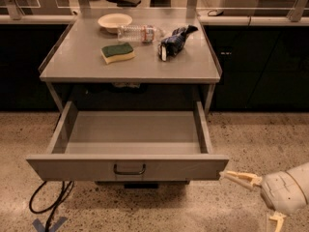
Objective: Close top drawer
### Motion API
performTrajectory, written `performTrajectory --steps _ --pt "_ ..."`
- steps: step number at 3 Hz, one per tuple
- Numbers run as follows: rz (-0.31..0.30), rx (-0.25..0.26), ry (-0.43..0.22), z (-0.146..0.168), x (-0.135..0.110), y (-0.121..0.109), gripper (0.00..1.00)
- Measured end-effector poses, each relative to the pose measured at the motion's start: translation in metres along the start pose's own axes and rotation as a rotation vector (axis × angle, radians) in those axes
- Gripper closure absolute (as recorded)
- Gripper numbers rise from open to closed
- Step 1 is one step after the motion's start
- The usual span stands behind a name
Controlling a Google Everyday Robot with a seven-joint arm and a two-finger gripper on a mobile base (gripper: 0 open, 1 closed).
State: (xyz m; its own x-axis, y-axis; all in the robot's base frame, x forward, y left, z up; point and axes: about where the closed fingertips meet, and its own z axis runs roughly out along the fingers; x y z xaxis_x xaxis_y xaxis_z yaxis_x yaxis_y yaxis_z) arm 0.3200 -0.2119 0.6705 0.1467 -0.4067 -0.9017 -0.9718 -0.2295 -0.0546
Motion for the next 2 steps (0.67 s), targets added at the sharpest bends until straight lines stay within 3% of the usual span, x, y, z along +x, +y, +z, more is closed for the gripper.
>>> performTrajectory --steps 1,2 --pt "0.0 0.0 0.0 0.0 0.0 0.0 0.0" --pt "-0.026 0.082 0.048 0.004 0.005 -0.013 0.0"
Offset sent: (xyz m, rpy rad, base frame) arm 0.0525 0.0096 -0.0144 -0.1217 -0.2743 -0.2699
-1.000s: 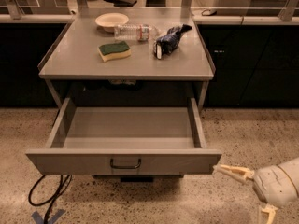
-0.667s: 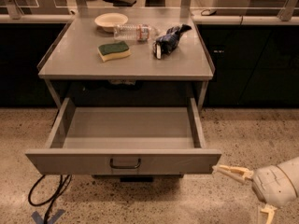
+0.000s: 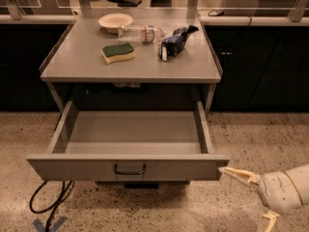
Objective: Close top drawer
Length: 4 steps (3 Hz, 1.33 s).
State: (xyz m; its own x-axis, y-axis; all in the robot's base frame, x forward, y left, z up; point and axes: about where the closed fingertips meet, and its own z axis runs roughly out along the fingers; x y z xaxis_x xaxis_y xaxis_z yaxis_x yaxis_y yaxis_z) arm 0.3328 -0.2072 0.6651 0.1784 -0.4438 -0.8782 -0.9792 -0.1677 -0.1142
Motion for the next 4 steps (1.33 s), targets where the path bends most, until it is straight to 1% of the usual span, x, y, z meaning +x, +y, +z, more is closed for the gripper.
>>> performTrajectory --steps 1,2,3,4 --pt "-0.005 0.156 0.051 0.006 -0.006 -0.016 0.0" --pt "-0.008 0.252 0.133 0.01 0.002 -0.048 0.0" --pt "0.015 0.203 0.163 0.023 0.012 -0.056 0.0" --pt "0.015 0.203 0.163 0.021 0.009 -0.056 0.0"
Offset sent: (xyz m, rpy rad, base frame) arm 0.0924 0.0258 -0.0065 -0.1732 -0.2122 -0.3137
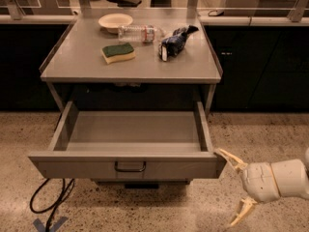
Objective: Close top drawer
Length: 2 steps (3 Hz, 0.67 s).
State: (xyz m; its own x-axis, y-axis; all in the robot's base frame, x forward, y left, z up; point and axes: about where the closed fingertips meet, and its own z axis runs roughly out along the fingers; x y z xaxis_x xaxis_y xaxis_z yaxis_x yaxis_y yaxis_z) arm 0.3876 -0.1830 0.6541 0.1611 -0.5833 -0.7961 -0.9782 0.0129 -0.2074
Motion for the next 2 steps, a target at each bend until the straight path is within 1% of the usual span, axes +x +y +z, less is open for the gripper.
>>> performTrajectory --steps 1,2 --pt "-0.072 0.012 -0.036 -0.019 -0.04 0.014 0.0" --pt "-0.091 0.001 -0.045 -0.041 -0.072 0.057 0.0"
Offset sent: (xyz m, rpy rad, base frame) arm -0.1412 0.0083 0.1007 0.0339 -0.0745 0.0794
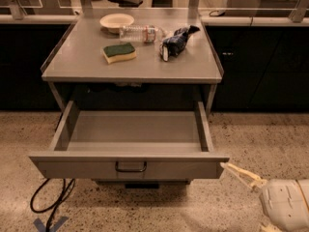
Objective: Close top drawer
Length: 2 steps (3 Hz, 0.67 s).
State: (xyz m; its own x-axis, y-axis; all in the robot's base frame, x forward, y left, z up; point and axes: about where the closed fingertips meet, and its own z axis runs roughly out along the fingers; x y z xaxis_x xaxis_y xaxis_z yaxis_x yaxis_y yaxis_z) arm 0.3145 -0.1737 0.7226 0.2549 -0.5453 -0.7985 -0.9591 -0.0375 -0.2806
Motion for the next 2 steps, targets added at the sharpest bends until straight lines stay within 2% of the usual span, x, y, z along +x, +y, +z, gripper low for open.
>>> performTrajectory --steps 1,2 --pt "0.002 0.0 0.004 -0.004 -0.003 0.006 0.0" --pt "-0.05 -0.034 0.084 0.052 0.042 -0.033 0.0"
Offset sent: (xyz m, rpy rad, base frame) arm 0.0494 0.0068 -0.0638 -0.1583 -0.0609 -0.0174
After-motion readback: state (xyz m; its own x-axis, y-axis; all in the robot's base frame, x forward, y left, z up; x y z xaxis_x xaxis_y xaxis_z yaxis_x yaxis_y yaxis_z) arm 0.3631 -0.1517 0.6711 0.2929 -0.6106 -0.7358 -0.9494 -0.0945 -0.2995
